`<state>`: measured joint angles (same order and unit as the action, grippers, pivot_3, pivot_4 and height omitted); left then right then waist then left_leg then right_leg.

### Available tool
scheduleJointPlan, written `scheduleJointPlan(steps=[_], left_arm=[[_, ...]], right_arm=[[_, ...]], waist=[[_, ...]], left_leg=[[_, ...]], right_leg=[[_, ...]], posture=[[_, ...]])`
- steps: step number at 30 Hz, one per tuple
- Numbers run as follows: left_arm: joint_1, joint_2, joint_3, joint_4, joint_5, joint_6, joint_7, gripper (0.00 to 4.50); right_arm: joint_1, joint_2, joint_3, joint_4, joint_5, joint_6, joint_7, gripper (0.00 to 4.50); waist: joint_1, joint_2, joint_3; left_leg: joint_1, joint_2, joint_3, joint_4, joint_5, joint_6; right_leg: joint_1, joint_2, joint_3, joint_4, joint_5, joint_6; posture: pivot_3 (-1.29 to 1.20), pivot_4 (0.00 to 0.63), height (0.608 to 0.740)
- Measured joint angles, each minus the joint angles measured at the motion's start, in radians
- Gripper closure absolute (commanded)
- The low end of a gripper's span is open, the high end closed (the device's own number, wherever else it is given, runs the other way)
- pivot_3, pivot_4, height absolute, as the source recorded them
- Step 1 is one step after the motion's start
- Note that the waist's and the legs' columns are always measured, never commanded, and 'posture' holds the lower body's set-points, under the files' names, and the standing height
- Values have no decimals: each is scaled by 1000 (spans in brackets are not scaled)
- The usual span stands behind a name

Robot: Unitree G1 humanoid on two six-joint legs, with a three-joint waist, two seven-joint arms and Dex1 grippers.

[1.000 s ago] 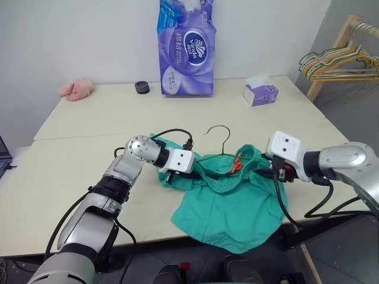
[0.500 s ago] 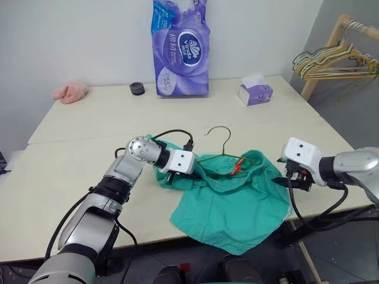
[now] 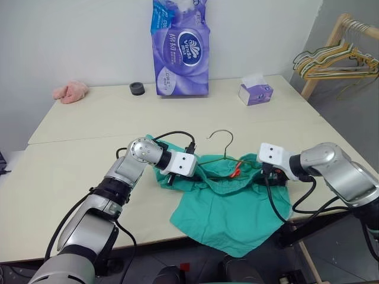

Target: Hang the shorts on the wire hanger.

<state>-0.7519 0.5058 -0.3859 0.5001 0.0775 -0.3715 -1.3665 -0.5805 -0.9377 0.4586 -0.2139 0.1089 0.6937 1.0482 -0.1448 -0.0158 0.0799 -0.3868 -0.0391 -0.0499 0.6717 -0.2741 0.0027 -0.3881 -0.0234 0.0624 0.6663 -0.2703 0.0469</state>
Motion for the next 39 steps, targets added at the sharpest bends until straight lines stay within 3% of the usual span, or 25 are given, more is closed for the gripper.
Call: scheduleJointPlan(steps=[5, 7, 10, 21, 24, 28, 32, 39], left_arm=[[11, 7, 0, -22, -5, 3, -7, 3726], [13, 14, 2, -24, -8, 4, -4, 3726], [14, 14, 4, -24, -10, 4, 2, 3726], [18, -30, 123, -47, -161, 229, 26, 436], [-11, -18, 158, -34, -199, 299, 27, 436], [-98, 83, 216, 53, -217, 397, 8, 436], [-99, 161, 223, 65, -234, 497, -110, 436], [-37, 166, 197, 29, -240, 608, -217, 436]], right_arm=[[0, 9, 1, 1, -17, -11, 39, 4113], [1, 12, 1, 0, -17, -11, 57, 4500], [1, 15, -2, -1, -21, -11, 67, 4500], [22, 13, -38, -59, -23, 13, 80, 4500], [41, 10, -63, -76, -5, 19, 82, 4500], [66, -4, -114, -87, 29, 50, 84, 4500], [95, -21, -151, -97, 54, 80, 86, 4500], [109, -23, -165, -120, 81, 106, 81, 4500]], waist=[[2, 0, 0], [2, 0, 0], [3, 0, 0], [4, 0, 0], [3, 0, 0], [-1, 0, 0], [-1, 1, 0], [6, 1, 0]], left_leg=[[0, 0, 0, 1, 0, 0], [0, 0, 0, 1, 0, 0], [0, 0, 0, 1, 0, 0], [-1, -1, -1, 6, 0, 0], [-1, -1, -1, 6, 0, 0], [0, -1, -1, 5, 0, 0], [0, -1, -1, 5, 0, 0], [0, -1, -1, 6, 0, 0]], right_leg=[[0, 0, 0, 1, 0, 0], [0, 0, 0, 1, 0, 0], [0, 0, 0, 2, 0, 0], [-1, -1, -1, 7, 0, 0], [-1, -1, -1, 7, 0, 0], [-1, 0, -1, 8, -1, 1], [-1, -1, -1, 8, -2, 1], [-1, -1, -1, 9, -2, 1]], posture=[[-174, 44, 740], [-174, 44, 740], [-176, 45, 740], [-185, 42, 740], [-183, 41, 740], [-180, 39, 740], [-186, 36, 740], [-194, 37, 740]])
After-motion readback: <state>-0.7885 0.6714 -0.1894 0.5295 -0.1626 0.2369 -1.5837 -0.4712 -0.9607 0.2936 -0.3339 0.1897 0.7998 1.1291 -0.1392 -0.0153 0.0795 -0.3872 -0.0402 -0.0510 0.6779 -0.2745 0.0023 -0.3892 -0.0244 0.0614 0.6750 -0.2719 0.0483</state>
